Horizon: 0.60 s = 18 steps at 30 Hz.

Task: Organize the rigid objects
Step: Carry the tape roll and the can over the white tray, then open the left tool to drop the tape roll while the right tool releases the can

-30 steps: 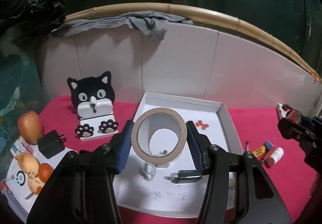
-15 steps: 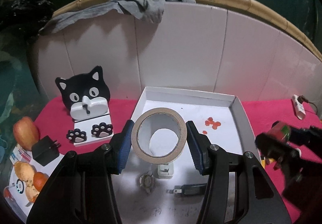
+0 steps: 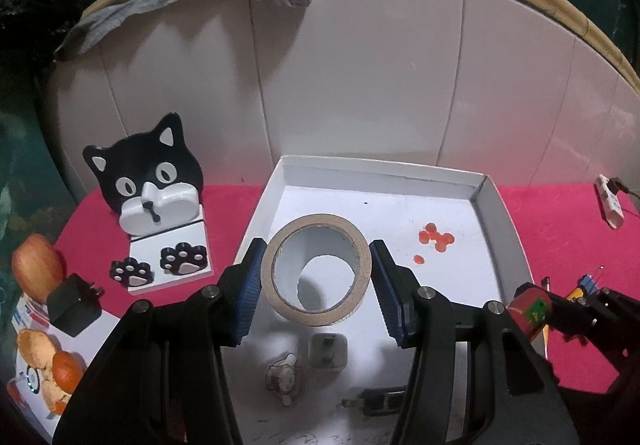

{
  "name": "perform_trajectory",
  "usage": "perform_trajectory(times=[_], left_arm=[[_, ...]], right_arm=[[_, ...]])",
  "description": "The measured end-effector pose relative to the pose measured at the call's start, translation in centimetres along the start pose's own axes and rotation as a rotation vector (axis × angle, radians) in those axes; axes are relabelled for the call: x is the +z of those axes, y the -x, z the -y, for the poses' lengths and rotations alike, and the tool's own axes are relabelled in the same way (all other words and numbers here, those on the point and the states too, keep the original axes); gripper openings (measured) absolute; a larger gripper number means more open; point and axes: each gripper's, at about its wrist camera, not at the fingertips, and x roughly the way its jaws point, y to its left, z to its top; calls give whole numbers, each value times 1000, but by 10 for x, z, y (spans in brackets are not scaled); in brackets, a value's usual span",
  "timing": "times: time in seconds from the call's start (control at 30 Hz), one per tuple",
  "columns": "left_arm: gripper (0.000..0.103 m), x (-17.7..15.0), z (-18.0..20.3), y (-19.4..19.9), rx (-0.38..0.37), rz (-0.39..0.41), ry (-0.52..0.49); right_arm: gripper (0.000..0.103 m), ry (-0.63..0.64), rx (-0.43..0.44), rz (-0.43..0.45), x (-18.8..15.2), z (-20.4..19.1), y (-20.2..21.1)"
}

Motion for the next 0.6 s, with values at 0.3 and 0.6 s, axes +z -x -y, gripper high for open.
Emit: perform_trajectory(times=[0.3,0.6], left_arm=[[102,2,-14,16,13,57,73],[103,0,-20,35,52,96,105]], right_arm=[[97,31,0,24,-8,-6,1],[103,14,-46,95,-11,3,21]])
